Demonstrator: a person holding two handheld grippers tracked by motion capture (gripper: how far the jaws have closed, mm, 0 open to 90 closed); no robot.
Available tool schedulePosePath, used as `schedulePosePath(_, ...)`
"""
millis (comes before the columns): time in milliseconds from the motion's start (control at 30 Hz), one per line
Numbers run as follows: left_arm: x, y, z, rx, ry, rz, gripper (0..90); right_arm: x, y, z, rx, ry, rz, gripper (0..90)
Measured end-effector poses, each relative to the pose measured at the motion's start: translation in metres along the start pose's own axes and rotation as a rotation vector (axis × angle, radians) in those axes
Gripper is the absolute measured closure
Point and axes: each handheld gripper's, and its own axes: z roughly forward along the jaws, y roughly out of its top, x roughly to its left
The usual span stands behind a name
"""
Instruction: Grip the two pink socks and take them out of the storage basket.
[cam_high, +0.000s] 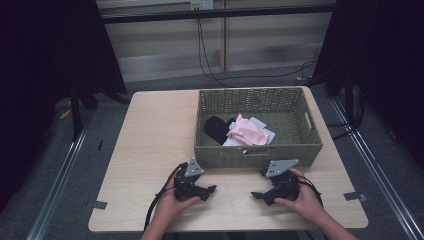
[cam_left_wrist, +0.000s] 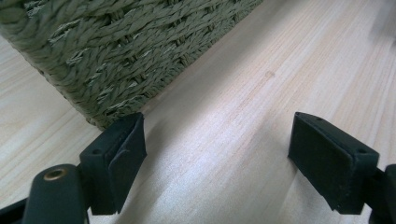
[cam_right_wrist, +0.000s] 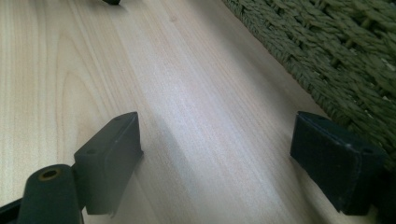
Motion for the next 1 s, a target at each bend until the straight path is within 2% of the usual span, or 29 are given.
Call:
schedulePosePath(167,0.0,0.0,0.0,0.0,0.0,0.001,18.4,0.0,0.001,0.0,0.014,0.006,0.003,15.7)
schedulePosePath(267,0.0,0.0,0.0,0.0,0.0,0.001,18.4,-0.002,0.005,-0.003,0.061,0.011,-0.007,17.4)
schedulePosePath(300,0.0,0.0,0.0,0.0,0.0,0.001,18.4,-0.002,0.005,-0.003,0.061,0.011,-0.007,17.4)
schedulePosePath(333,0.0,0.0,0.0,0.0,-0.001,0.001,18.4,-0.003,0.008,-0.004,0.084,0.019,-0.014,17.9)
schedulePosePath(500,0.0,0.0,0.0,0.0,0.0,0.001,18.4,-0.003,0.013,-0.007,0.1,0.047,-0.007,18.8)
schedulePosePath(733,0.0,0.0,0.0,0.001,-0.001,0.003,18.4,-0.006,0.029,-0.018,0.151,0.073,-0.029,19.0)
schedulePosePath(833,0.0,0.0,0.0,0.003,0.0,0.003,18.4,-0.007,0.033,-0.02,0.157,0.087,-0.019,19.0)
schedulePosePath(1000,0.0,0.0,0.0,0.003,0.0,0.003,18.4,-0.013,0.049,-0.034,0.204,0.107,-0.023,20.3)
